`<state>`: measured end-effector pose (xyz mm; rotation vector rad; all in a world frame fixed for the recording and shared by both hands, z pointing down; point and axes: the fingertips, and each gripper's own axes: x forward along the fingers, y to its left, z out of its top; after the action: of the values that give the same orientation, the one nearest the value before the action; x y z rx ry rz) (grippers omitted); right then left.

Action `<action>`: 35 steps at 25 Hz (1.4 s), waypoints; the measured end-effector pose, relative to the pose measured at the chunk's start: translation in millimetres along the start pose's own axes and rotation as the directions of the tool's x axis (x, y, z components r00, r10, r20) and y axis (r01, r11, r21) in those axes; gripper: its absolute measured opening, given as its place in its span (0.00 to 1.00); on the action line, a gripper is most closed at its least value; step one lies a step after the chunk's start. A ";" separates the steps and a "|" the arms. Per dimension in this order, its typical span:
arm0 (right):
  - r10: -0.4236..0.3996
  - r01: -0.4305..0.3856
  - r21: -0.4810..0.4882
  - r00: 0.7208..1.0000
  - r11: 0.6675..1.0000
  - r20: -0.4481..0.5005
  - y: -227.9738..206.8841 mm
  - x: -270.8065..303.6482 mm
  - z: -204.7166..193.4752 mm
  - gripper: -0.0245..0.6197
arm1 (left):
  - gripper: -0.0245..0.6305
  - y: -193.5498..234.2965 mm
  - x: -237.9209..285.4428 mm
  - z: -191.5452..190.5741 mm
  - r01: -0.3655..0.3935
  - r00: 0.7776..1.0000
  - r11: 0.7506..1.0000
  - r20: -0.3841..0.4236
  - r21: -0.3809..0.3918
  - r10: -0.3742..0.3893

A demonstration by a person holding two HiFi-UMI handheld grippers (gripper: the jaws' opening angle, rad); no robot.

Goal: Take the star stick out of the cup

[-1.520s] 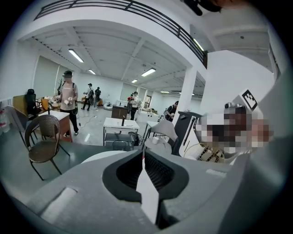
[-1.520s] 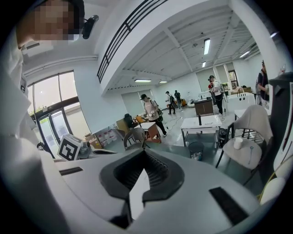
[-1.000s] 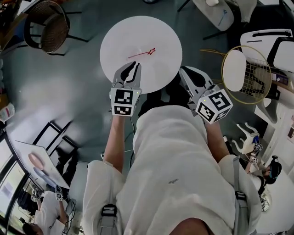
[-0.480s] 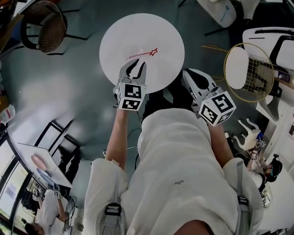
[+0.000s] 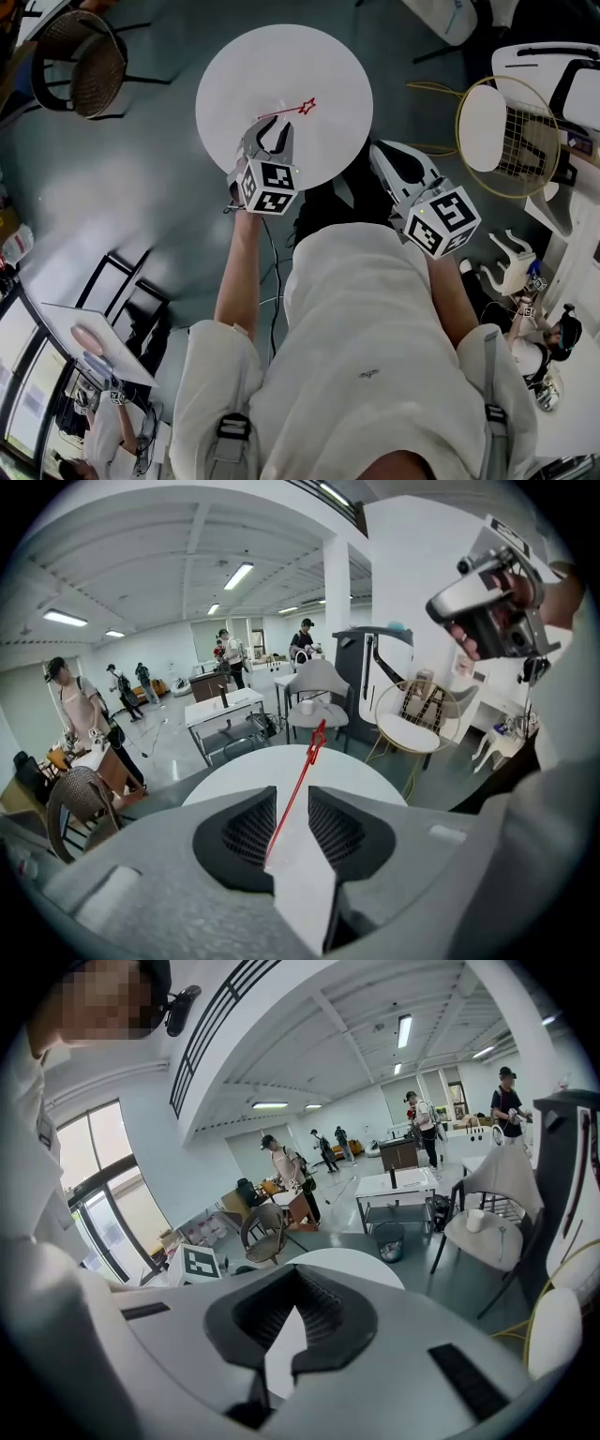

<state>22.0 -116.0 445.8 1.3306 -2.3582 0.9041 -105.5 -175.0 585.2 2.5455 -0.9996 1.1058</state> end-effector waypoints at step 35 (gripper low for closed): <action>-0.052 0.052 0.052 0.999 0.997 0.006 -22.6 -8.2 -2.9 0.05 | 0.13 -11.7 52.1 1.9 0.001 0.998 0.975 -0.067 0.221 0.014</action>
<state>45.3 -117.2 452.3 1.4107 -2.3094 0.9529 -71.1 -193.4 621.6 2.6532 -0.9148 1.3668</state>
